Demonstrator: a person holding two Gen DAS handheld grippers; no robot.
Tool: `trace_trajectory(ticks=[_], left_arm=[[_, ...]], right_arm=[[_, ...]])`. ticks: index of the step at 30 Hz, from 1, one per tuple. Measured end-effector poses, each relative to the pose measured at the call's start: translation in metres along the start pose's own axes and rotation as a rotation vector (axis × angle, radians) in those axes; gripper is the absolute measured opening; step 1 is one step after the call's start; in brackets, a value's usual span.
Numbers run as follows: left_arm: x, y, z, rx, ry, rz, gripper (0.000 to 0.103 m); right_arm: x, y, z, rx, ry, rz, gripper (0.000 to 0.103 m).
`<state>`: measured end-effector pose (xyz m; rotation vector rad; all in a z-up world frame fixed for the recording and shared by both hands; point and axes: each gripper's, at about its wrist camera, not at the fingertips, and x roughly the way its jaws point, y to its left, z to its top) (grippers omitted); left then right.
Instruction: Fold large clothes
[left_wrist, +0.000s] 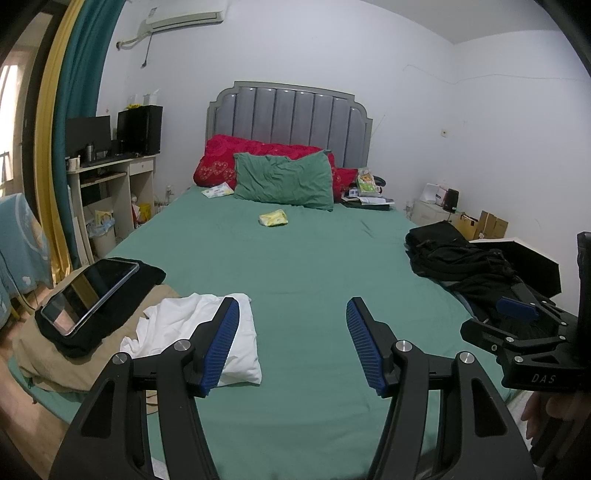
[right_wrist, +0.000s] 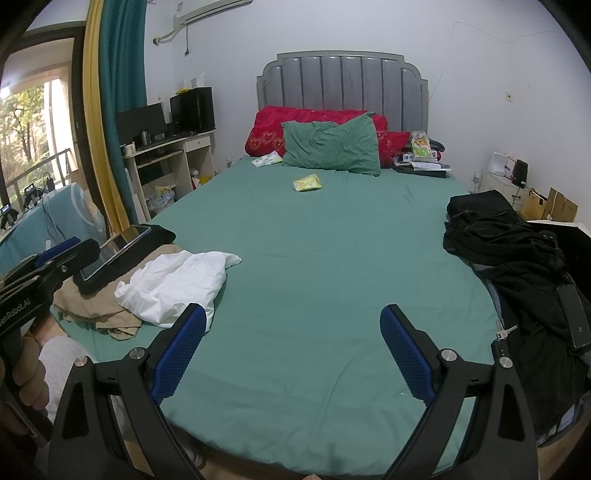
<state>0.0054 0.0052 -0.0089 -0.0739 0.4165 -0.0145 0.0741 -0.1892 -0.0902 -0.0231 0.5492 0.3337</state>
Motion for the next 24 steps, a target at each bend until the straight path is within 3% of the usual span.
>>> trace_trajectory(ticks=[24], left_arm=[[-0.0003, -0.0014, 0.0008, 0.001, -0.001, 0.001, 0.064]], right_arm=[[-0.0031, 0.0050, -0.0004, 0.003, 0.002, -0.004, 0.094]])
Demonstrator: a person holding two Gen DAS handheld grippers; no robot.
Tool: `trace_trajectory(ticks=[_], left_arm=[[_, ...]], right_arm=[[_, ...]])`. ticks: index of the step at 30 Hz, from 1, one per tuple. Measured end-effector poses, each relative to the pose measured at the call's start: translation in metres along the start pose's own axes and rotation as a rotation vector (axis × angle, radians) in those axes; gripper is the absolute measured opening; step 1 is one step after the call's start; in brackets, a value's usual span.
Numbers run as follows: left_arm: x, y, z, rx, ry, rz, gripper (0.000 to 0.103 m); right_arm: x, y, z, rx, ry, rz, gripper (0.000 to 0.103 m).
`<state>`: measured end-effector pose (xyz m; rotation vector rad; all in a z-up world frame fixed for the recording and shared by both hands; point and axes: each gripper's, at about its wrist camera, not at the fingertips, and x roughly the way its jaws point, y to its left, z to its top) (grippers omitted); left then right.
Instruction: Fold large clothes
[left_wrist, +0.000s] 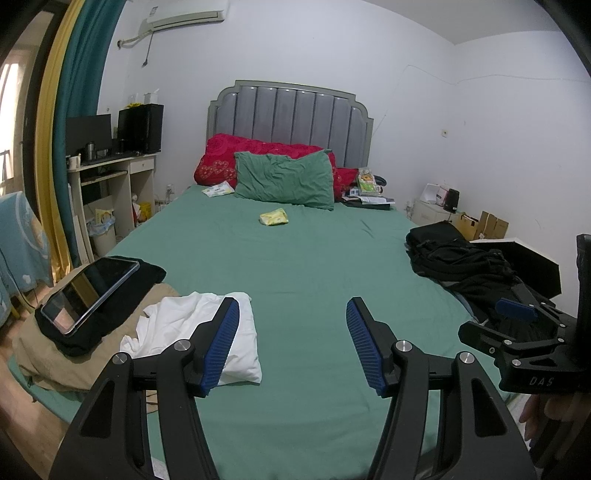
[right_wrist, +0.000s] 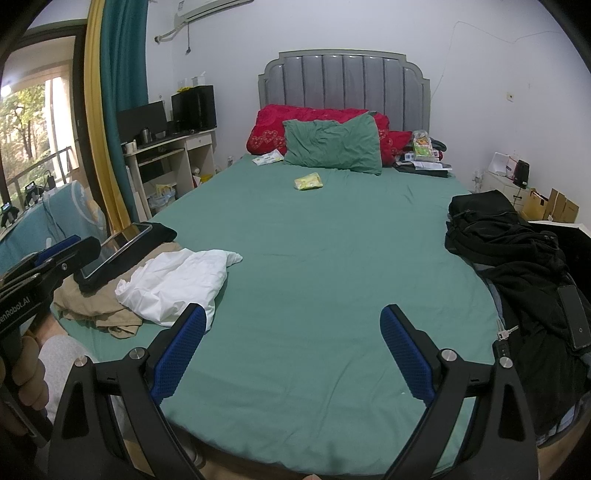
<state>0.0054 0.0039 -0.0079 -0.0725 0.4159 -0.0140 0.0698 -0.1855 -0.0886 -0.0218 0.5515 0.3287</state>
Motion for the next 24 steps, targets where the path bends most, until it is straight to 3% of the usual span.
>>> trace_trajectory(ticks=[24], left_arm=[[0.0003, 0.0012, 0.0003, -0.001, 0.001, -0.002, 0.064]], right_arm=[[-0.0008, 0.0034, -0.0006, 0.001, 0.003, 0.000, 0.094]])
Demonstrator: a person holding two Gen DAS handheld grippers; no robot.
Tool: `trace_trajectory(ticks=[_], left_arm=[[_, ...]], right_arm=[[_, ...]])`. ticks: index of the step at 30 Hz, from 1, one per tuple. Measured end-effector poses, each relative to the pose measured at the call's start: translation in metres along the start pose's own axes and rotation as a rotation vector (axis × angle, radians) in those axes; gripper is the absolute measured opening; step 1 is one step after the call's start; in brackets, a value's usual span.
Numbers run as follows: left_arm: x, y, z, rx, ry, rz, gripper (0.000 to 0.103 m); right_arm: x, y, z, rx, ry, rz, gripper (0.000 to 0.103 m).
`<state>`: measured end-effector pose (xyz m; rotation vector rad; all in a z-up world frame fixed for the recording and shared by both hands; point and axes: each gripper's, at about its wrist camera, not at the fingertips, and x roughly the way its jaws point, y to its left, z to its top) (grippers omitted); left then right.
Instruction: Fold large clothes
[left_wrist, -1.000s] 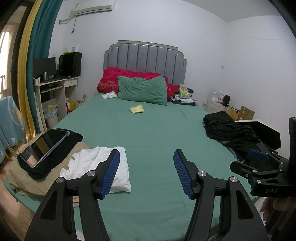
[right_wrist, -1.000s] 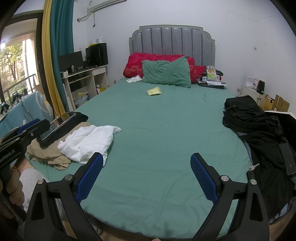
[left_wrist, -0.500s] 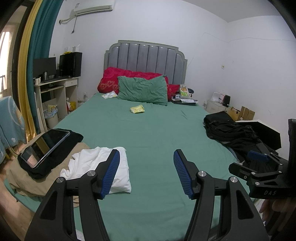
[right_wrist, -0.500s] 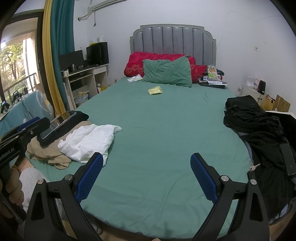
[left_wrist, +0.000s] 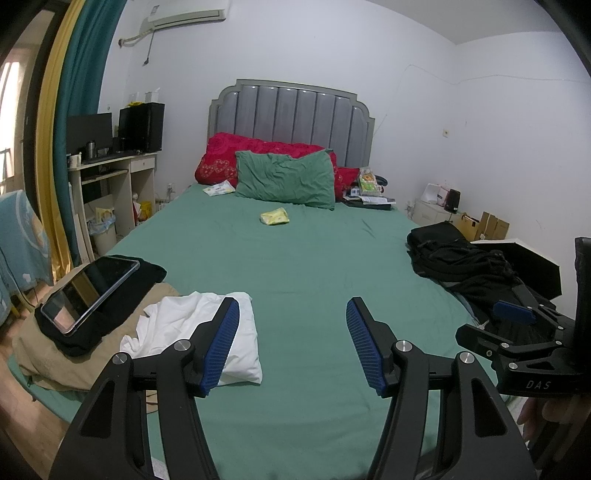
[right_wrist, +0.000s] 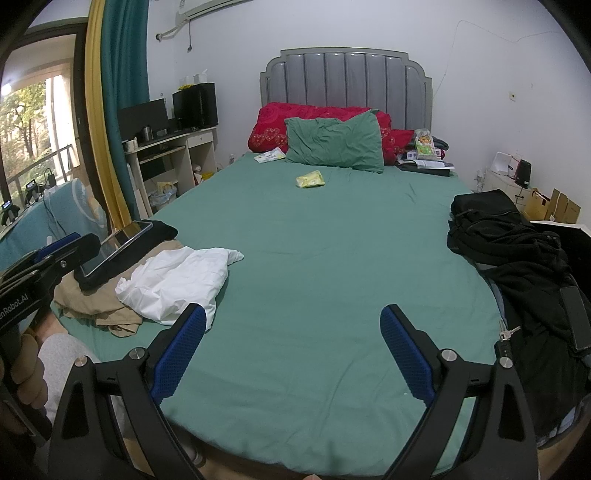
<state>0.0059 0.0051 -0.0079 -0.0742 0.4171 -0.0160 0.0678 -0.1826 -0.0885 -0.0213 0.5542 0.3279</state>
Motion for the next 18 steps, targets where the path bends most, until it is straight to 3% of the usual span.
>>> trace_trajectory(ticks=[18], left_arm=[[-0.0006, -0.0015, 0.0003, -0.001, 0.001, 0.001, 0.064]], right_arm=[[0.0001, -0.0005, 0.0006, 0.001, 0.000, 0.000, 0.094]])
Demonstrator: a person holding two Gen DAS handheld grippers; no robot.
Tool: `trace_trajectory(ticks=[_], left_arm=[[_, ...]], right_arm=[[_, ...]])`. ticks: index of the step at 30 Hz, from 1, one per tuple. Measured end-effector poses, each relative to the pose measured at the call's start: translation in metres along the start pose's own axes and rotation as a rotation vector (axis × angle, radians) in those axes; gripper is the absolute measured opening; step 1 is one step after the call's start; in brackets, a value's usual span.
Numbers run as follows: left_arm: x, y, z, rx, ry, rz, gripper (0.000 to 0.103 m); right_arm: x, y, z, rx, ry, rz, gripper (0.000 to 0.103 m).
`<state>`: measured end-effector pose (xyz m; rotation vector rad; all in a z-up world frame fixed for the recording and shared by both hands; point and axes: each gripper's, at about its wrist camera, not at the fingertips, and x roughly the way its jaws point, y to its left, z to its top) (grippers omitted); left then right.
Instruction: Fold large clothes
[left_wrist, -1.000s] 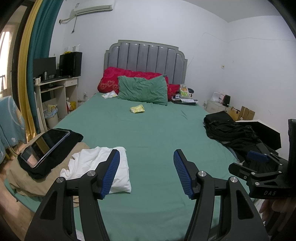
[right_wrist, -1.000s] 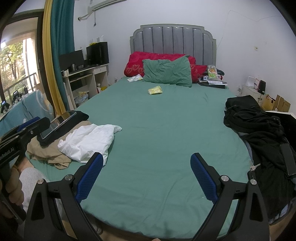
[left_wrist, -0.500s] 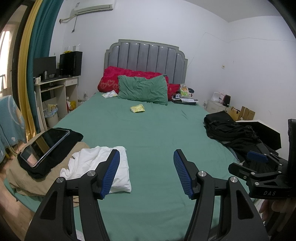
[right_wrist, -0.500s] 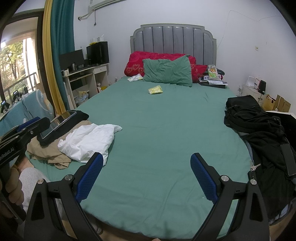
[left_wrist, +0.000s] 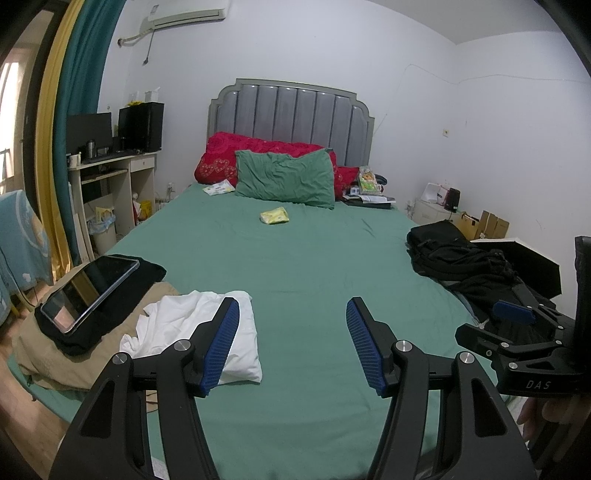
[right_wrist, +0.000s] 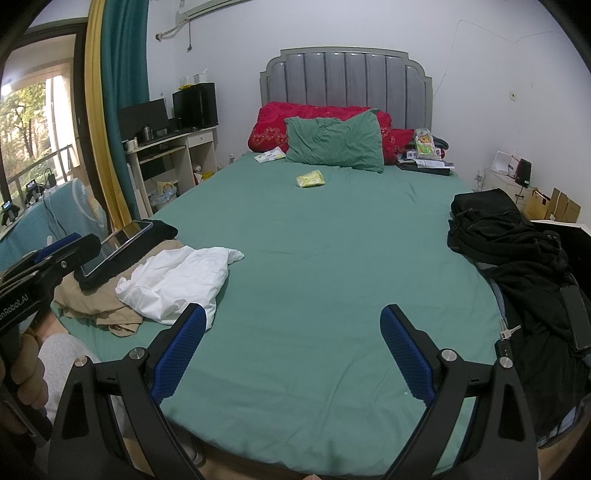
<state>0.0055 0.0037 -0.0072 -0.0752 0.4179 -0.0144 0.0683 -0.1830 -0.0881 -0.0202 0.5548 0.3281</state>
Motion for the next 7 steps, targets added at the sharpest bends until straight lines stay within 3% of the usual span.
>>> trace_trajectory(ticks=[7], left_arm=[[0.0016, -0.0040, -0.0046, 0.001, 0.014, -0.003, 0.064]], right_arm=[[-0.0001, -0.0005, 0.0000, 0.000, 0.000, 0.000, 0.094]])
